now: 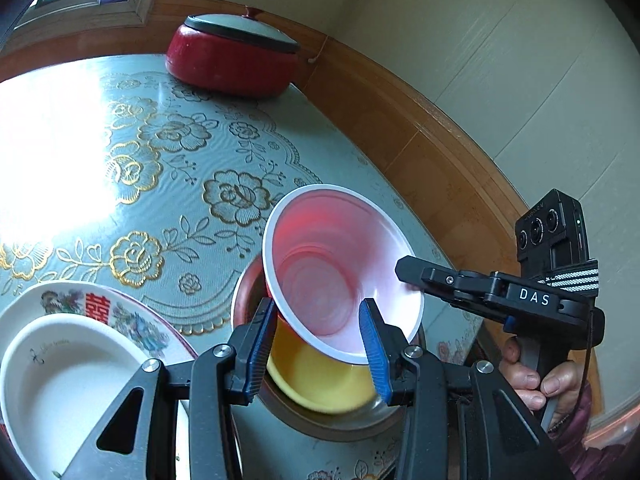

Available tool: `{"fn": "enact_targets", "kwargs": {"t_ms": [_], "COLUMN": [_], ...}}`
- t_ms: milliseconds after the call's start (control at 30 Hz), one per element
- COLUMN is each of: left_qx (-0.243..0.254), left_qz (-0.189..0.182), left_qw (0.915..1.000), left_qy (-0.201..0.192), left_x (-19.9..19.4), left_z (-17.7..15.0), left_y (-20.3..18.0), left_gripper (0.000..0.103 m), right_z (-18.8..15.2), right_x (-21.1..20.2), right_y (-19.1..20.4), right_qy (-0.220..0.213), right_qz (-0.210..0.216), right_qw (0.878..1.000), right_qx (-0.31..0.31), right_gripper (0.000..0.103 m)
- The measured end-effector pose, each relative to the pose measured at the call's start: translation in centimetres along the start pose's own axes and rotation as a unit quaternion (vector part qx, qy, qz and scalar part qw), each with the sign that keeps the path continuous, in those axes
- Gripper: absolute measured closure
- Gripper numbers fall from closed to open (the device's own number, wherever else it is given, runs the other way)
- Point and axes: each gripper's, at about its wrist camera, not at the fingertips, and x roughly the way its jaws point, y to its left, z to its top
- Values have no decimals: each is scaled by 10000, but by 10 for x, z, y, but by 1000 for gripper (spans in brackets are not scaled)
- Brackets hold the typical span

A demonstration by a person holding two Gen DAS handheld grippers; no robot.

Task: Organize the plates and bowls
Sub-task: 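Lower the red cup into the yellow bowl and open the right tool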

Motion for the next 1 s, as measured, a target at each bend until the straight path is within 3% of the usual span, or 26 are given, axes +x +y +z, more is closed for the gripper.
{"fn": "enact_targets", "kwargs": {"t_ms": [333, 433, 567, 1000], "left_qx": [-93, -93, -103, -10], "left_qz": [-53, -9, 37, 148], "left_qw": [9994, 9992, 9993, 9994], "left_qy": [319, 378, 357, 322], "left_x": [3, 4, 2, 1], "left_z": [-18, -21, -22, -24], "left_y": [1, -1, -1, -2], "left_gripper": [61, 61, 59, 59], "right_z": [-20, -22, -24, -25], "right_x": [7, 7, 3, 17], "right_y": [-7, -6, -8, -3], "right_qy": [422, 462, 477, 663], "right_qz": [-281, -568, -634, -1162], "right_qw": [9986, 9970, 9963, 9877], "right_qx": [-153, -270, -333, -814], "right_gripper": [91, 90, 83, 83]}}
